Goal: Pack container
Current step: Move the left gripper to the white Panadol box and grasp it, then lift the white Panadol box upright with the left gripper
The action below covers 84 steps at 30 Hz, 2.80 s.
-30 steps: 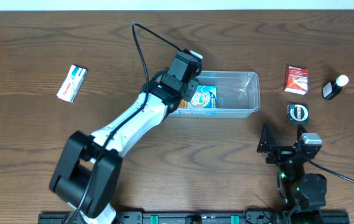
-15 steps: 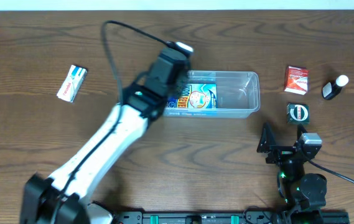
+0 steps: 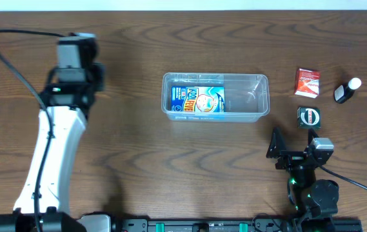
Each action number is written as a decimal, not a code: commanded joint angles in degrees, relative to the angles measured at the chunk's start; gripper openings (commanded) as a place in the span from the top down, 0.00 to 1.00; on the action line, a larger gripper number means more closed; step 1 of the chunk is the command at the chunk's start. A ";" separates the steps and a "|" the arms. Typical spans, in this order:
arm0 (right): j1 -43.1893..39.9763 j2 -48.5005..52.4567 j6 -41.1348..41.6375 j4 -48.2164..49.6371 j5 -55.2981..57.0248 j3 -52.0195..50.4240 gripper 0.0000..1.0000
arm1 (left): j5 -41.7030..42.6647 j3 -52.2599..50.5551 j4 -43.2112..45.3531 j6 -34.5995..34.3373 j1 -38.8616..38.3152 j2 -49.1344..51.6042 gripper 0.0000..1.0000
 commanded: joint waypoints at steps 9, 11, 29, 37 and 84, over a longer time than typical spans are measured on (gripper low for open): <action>-0.46 -0.09 -0.76 -0.20 -0.02 -0.13 0.01 | 16.65 0.52 2.36 36.46 12.83 12.68 0.02; -0.46 -0.09 -0.76 -0.20 -0.02 -0.13 0.01 | 16.46 0.52 2.05 40.96 13.55 15.21 0.02; -0.46 -0.09 -0.76 -0.20 -0.02 -0.13 0.01 | 32.33 0.52 9.01 43.58 22.88 27.54 0.02; -0.46 -0.09 -0.76 -0.20 -0.02 -0.13 0.01 | 32.87 0.52 17.38 33.38 22.88 33.05 0.02; -0.46 -0.09 -0.76 -0.20 -0.02 -0.13 0.01 | 40.59 0.59 25.11 29.44 22.75 29.07 0.49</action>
